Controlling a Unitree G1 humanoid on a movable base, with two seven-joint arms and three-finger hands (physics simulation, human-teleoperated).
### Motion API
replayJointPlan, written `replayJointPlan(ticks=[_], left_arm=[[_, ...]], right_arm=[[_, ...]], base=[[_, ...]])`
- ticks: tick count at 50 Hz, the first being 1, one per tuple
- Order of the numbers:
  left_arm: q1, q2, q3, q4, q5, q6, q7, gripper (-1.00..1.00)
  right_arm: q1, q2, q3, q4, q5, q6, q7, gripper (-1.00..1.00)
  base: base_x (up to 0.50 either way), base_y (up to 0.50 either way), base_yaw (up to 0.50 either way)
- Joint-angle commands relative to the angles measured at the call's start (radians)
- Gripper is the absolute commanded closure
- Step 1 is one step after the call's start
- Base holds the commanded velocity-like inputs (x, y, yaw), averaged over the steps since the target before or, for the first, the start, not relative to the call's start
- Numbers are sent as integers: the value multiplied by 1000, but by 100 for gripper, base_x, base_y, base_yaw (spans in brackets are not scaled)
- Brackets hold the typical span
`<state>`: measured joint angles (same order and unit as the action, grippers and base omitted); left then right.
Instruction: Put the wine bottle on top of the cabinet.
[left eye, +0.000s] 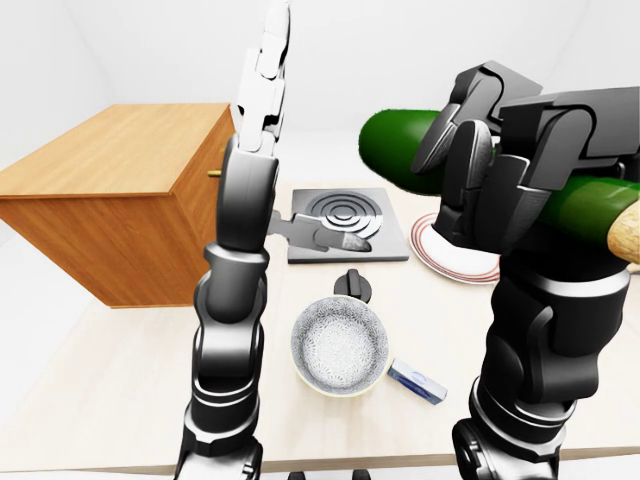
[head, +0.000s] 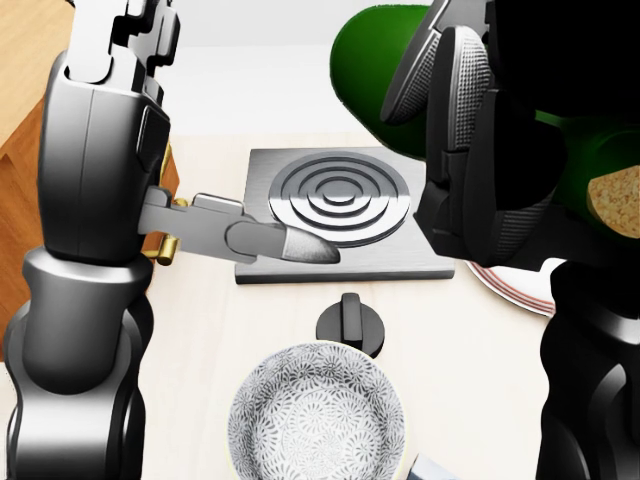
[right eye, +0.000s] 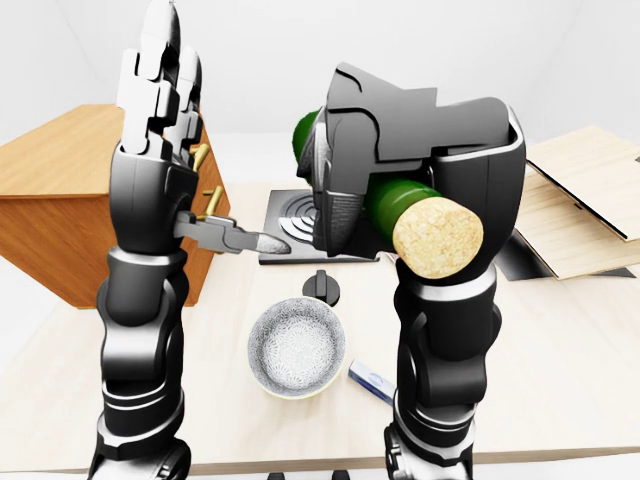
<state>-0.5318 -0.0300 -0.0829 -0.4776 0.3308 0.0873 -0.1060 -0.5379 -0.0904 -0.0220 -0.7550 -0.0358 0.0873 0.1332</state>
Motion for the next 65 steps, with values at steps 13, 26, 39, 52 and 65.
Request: replayJointPlan(ticks=[13,26,39,52,65], left_arm=[[-33,-19,0,107,13,0,19,-100],[-76,-43,-18,124,27,0,22,-100],[-95,-71,-34,140,43,0,21,-100],[-115,-89,-47,177,50,0,30,-100],[-140,-131,-66,183,76,0,30,-100]], right_arm=[[0,7,4,-31,-39,0,-50,100],[6,18,13,-54,-37,0,-57,100],[-4,15,14,-57,-36,0,-58,100],[-7,15,16,-72,-43,0,-52,100],[9,16,8,-94,-32,0,-54,100]], base=[[0,0,0],[0,0,0],[0,0,0],[0,0,0],[0,0,0]])
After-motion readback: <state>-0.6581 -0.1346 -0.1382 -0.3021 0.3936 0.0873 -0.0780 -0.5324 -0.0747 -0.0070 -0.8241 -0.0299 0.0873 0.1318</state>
